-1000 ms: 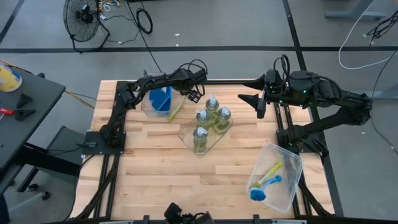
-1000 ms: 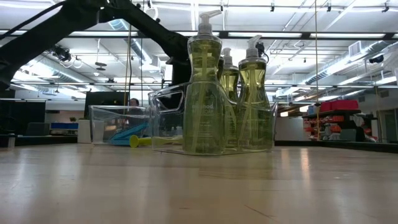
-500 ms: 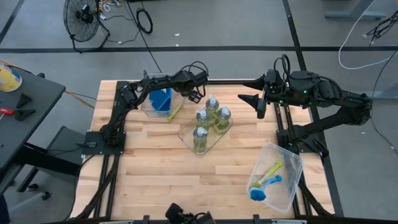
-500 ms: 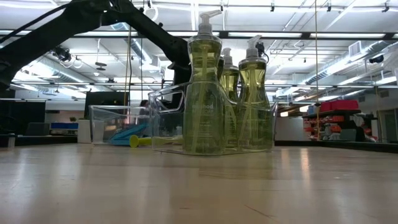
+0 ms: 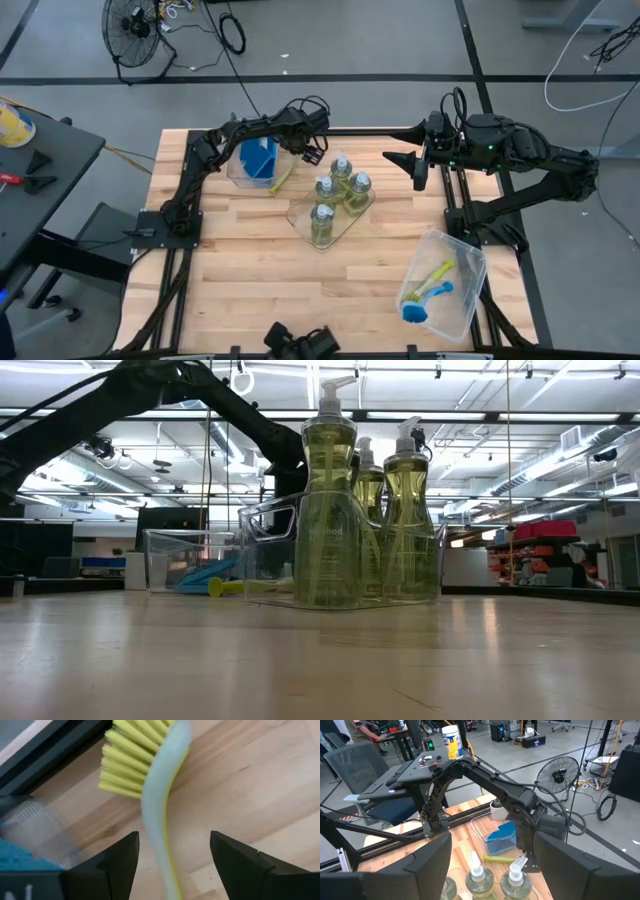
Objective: Pick & Place Kitchen Sink Supplies
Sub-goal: Put the yellow toilet brush into the transparent container
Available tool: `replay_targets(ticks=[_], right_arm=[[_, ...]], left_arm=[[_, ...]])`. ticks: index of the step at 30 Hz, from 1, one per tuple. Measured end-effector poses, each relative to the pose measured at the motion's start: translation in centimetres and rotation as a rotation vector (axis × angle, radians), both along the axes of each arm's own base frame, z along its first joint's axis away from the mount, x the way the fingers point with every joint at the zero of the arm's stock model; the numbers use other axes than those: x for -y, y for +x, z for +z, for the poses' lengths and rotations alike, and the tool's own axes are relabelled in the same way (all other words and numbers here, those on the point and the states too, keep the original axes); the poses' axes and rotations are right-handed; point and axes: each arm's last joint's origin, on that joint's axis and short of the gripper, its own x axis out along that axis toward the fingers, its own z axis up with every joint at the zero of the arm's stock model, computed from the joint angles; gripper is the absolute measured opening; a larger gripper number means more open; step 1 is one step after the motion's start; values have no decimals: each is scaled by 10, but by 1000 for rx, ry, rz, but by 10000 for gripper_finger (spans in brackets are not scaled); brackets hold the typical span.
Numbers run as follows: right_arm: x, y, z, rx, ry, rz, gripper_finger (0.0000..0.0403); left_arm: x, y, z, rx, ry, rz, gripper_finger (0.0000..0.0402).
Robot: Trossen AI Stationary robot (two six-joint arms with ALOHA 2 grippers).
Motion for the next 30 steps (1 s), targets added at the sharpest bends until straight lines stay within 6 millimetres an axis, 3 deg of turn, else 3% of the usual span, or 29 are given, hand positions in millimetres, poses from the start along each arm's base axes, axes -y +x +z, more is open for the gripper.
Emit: replay_targets(ticks=[8, 30], right_arm=[[0, 0, 0, 0, 0, 0, 285], [0, 0, 0, 0, 0, 0, 285]], left_arm=[[-10, -10, -2, 9, -84, -8, 248], [1, -4, -4, -39, -52, -51, 248]])
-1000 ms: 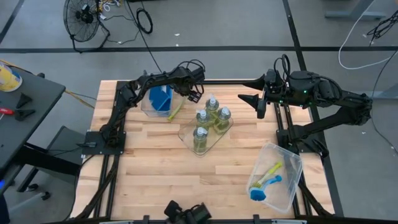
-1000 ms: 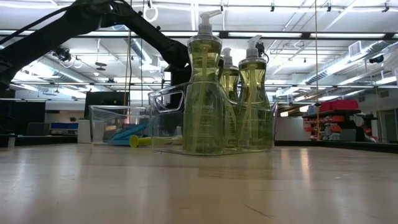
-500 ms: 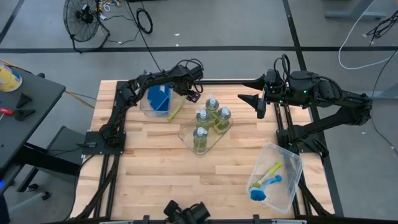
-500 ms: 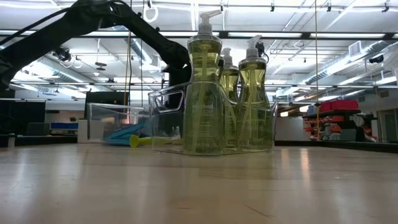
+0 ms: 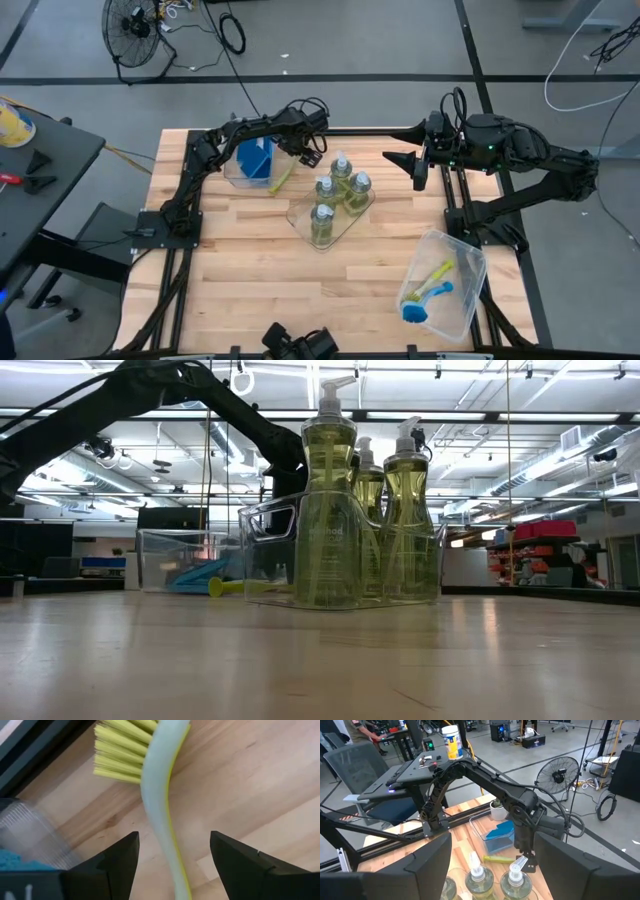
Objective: Pick & Place Kitchen Sink Supplies
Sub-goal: Put the yellow toilet brush into the transparent container
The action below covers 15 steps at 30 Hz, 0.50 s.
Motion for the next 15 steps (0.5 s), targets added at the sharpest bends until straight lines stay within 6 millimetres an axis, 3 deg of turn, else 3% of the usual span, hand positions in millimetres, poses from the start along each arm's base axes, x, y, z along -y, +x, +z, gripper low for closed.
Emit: replay_targets(ticks=[6, 15], right_arm=[[0, 0, 0, 0, 0, 0, 285], [0, 0, 0, -2, -3, 1, 285]], left_arm=[[-1, 3, 10, 4, -1, -28, 248], [-14, 20, 56, 127, 159, -65, 248]])
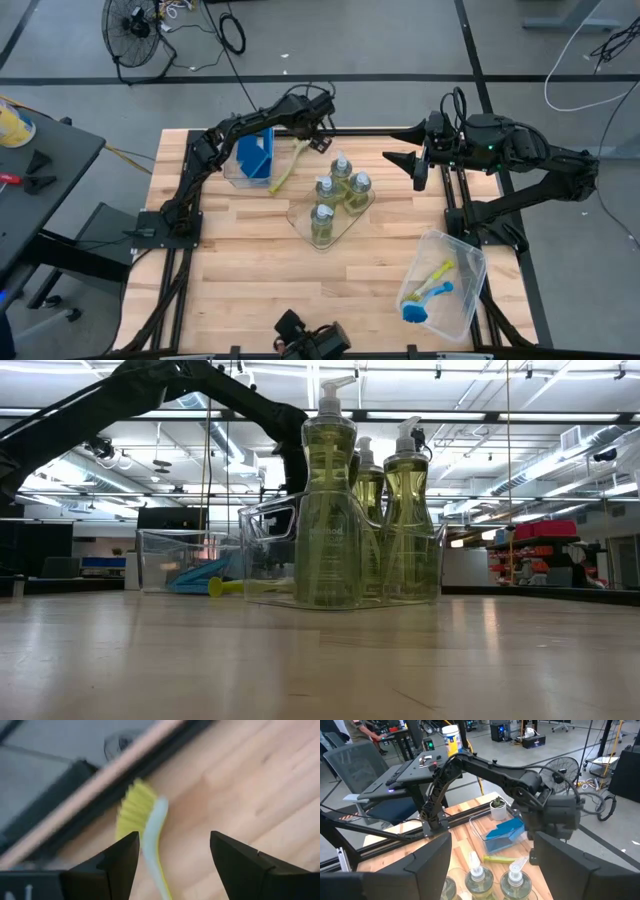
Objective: Pick & Place Kitchen Sink Supplies
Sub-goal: Put the yellow toilet brush into the transparent container
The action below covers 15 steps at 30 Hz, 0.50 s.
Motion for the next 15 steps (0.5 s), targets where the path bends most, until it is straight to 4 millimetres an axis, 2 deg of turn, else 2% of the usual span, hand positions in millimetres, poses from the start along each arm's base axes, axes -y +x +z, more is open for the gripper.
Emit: replay_targets(ticks=[6, 15], right_arm=[[0, 0, 0, 0, 0, 0, 285], [0, 0, 0, 2, 7, -2, 285]], left_arm=[[-4, 0, 3, -27, 48, -100, 248], [-16, -11, -1, -7, -42, -115, 248]])
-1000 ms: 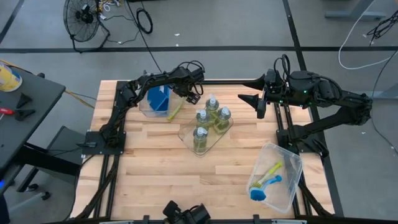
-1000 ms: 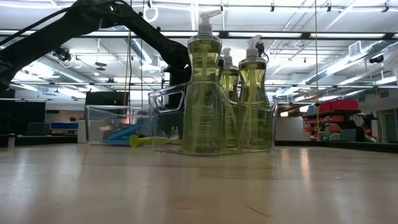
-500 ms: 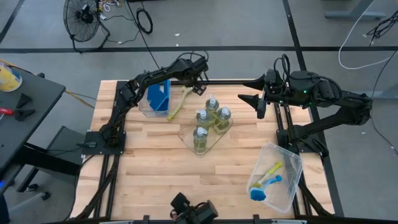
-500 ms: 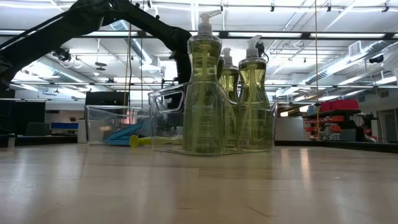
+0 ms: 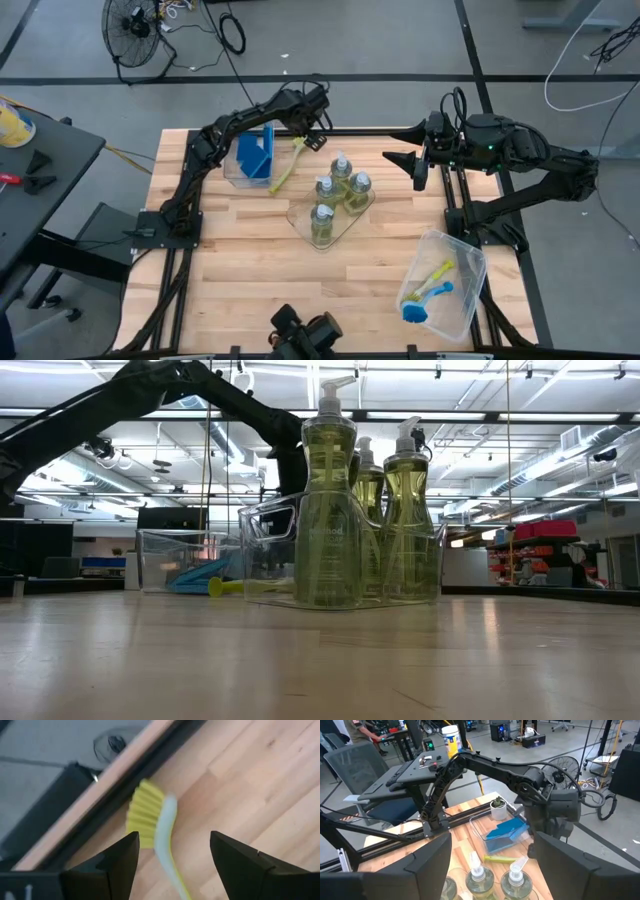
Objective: Pick & Place Kitchen Sink Supplies
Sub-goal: Put the yellow toilet brush into the transparent container
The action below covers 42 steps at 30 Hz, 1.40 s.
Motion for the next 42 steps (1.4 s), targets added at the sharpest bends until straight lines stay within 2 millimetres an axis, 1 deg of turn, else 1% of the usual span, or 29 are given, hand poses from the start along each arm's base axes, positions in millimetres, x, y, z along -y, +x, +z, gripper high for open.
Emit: replay_targets(ticks=[4, 7, 10, 13, 15, 17, 19, 27, 28, 29, 33, 38, 42], right_arm=[[0, 0, 0, 0, 0, -1, 285], [0, 0, 0, 0, -2, -1, 285], [0, 0, 0, -1, -3, -1, 285], [0, 0, 0, -1, -3, -1, 285], [0, 0, 0, -1, -3, -1, 285], [0, 0, 0, 0, 0, -2, 285], [0, 0, 0, 1, 2, -2, 285], [0, 0, 2, 18, -2, 0, 285], [0, 0, 2, 22, -2, 0, 285], [0, 0, 2, 26, -2, 0, 285], [0, 0, 3, 26, -2, 0, 285], [0, 1, 3, 27, -3, 0, 285], [0, 1, 3, 30, -2, 1, 285]], left_arm=[[4, -6, 3, -47, -58, 16, 248], [12, -6, 2, -92, -89, 2, 248], [17, -5, 2, -121, -68, -3, 248], [17, -4, 2, -135, -37, 0, 247], [16, -4, 2, -152, -11, 9, 240], [16, -6, 2, -180, 20, 19, 221], [15, -6, 2, -184, 22, 21, 192], [14, -4, 0, -181, 56, 37, 39], [13, -4, 0, -179, 61, 30, 21], [11, -4, 0, -177, 67, 23, 11], [2, -7, 1, -163, 83, 25, 8], [-14, -17, 1, -143, 83, 63, 5], [-23, -19, -8, -100, 31, 68, 3]])
